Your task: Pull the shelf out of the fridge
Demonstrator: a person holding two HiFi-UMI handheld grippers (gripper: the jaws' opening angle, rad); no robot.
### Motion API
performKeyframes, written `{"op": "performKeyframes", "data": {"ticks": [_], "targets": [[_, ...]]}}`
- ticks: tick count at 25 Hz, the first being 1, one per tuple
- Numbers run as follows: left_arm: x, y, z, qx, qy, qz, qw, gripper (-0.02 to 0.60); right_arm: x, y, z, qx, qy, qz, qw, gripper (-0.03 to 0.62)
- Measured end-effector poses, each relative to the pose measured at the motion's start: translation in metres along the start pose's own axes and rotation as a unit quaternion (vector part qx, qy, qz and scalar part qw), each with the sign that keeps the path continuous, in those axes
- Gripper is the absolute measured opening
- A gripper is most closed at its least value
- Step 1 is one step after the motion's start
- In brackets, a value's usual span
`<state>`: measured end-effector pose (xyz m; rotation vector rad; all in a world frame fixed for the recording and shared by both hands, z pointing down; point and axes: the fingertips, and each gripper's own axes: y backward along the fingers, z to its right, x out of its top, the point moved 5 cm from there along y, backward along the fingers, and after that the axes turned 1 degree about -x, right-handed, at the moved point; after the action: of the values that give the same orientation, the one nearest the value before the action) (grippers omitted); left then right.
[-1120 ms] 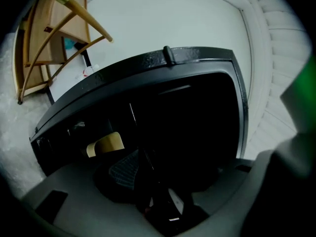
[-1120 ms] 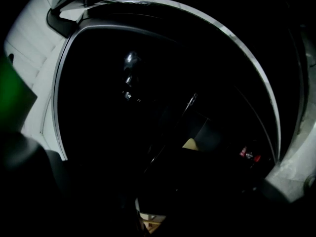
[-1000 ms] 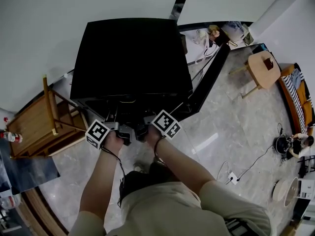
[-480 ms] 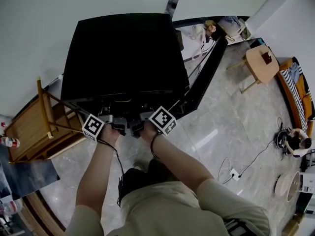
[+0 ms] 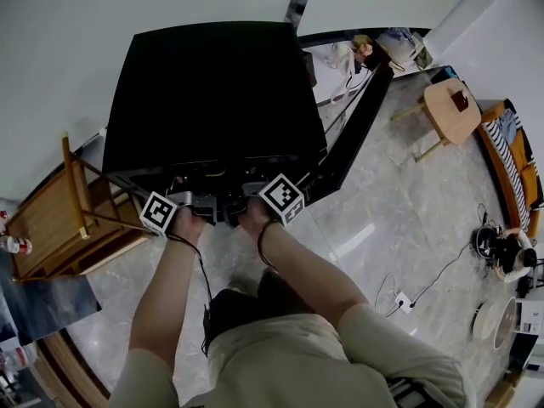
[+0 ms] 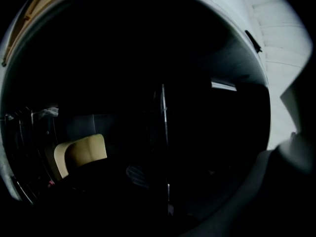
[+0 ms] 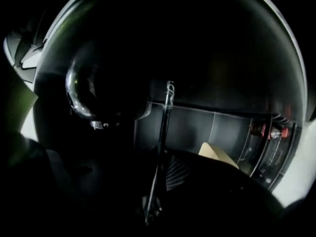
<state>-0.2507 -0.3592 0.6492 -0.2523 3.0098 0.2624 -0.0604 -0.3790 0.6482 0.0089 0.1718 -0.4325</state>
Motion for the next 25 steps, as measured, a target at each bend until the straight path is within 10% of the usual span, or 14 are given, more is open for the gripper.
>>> {"op": "performKeyframes", "data": {"ticks": [25], "targets": [[-0.008, 0.039, 0.01, 0.061, 0.014, -0.009, 0.998, 0.018, -0.011, 0.036, -0.001, -0.023, -0.044, -0.024, 0.998, 0.008]]}}
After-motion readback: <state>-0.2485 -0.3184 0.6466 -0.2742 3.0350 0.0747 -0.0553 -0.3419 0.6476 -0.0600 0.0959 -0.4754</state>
